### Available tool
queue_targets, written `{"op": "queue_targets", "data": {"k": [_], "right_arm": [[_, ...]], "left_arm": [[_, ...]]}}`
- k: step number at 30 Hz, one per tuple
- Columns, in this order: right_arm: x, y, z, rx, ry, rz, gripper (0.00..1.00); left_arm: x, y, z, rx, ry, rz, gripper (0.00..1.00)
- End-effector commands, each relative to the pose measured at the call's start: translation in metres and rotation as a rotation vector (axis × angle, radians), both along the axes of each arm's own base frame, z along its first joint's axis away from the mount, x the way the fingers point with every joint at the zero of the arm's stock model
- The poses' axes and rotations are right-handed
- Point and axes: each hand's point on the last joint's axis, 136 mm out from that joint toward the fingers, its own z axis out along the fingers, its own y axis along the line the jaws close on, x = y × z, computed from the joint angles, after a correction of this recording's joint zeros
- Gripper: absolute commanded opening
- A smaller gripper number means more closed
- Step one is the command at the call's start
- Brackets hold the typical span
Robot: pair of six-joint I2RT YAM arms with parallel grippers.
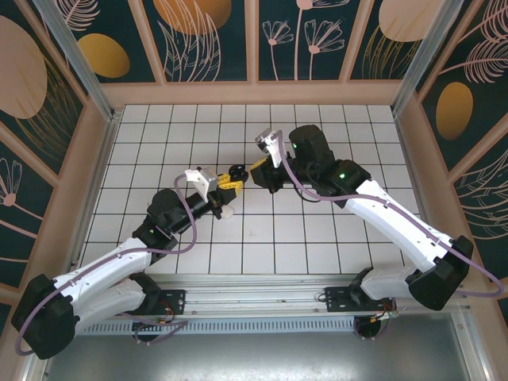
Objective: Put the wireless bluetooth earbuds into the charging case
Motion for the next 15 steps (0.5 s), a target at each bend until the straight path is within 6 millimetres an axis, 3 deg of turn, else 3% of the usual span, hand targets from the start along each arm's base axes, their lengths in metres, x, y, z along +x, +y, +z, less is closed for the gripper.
{"op": "queue_targets", "data": {"k": [1,15], "right_arm": [[-0.005,-0.003,0.004,0.016,0.002,0.011,0.16],[-0.006,-0.004,0.031,0.119,-0.007,0.000,0.15]], "left_arm": [[-0.006,0.000,0.030,-0.047,-0.080,-0.018,0.00],[-0.016,-0.007,0.033,-0.035,-0.114,-0.089,0.00]]}}
